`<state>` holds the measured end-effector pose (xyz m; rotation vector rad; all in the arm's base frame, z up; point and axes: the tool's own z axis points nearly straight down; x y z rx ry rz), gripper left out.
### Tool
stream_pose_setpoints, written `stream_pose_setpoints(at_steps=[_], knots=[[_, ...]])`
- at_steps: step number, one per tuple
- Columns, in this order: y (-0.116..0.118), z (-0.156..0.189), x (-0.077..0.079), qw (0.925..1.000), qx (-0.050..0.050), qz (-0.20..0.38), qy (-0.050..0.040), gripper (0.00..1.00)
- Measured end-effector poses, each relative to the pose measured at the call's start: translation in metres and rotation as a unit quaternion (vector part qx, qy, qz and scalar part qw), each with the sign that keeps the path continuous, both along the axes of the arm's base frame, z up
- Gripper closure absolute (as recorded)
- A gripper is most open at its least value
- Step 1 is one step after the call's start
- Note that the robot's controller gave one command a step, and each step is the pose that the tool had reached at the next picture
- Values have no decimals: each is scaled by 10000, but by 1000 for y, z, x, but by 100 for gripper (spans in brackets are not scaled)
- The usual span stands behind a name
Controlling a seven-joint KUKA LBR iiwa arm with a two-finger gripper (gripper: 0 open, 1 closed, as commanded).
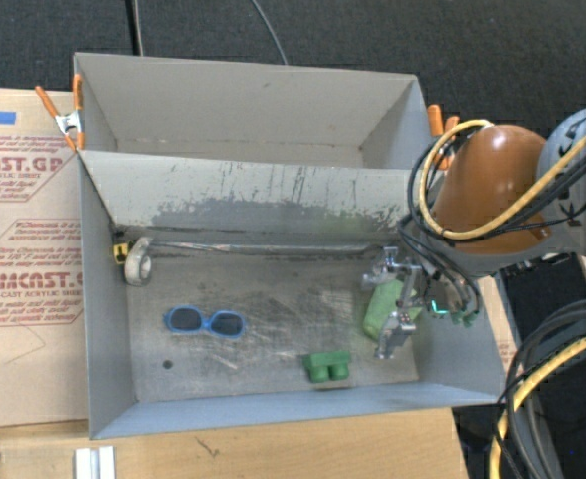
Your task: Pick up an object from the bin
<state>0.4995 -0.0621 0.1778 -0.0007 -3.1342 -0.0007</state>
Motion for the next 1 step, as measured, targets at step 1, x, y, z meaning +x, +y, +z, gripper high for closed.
stream_pose_setpoints(at_steps=[1], knots=[[85, -105, 56, 9990, -2, 445, -77, 0]])
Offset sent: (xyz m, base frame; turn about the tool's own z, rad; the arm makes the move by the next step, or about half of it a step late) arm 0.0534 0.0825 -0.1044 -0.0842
